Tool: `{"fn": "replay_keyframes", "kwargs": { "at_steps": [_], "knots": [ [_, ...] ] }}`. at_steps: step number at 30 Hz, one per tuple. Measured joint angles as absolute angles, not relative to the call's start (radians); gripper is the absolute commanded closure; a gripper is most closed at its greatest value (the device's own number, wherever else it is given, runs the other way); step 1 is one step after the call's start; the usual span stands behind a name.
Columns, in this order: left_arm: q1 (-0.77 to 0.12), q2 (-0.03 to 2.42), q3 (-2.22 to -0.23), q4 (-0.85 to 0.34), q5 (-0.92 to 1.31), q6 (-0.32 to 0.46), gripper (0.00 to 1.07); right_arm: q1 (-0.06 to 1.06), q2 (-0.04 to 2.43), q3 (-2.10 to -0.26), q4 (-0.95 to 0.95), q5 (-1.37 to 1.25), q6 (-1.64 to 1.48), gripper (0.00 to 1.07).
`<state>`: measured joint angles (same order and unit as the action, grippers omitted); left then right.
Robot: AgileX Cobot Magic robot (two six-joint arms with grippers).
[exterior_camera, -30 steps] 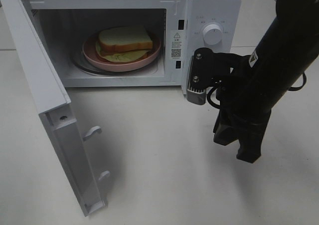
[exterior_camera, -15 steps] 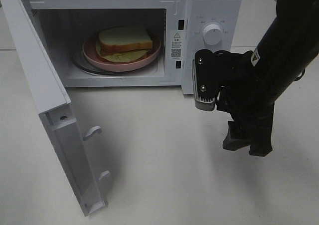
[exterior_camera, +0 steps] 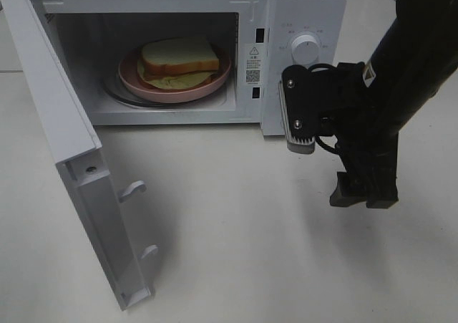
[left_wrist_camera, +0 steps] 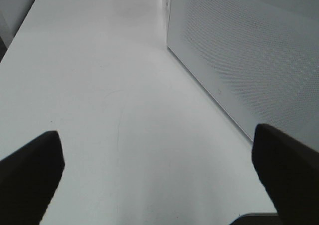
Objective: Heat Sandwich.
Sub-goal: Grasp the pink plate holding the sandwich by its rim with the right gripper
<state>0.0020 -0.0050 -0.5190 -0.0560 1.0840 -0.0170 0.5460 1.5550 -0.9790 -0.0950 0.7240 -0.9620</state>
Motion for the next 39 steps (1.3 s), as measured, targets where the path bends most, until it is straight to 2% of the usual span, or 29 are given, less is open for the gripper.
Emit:
{"fn": "replay_keyframes", "kwargs": {
  "at_steps": [10, 28, 39],
  "knots": [
    [0.002, -0.005, -0.519, -0.056, 1.084, -0.017, 0.09, 0.546, 1.587, -1.110, -0.150, 0.712, -0.962, 0.20],
    [0.002, -0.005, -0.519, -0.056, 1.084, -0.017, 0.09, 0.673, 1.799, -1.354, -0.168, 0.696, -1.018, 0.24],
    [0.002, -0.005, -0.519, -0.056, 1.084, -0.017, 0.09, 0.674, 1.923, -1.487, -0.161, 0.679, -1.028, 0.26]
  ]
}}
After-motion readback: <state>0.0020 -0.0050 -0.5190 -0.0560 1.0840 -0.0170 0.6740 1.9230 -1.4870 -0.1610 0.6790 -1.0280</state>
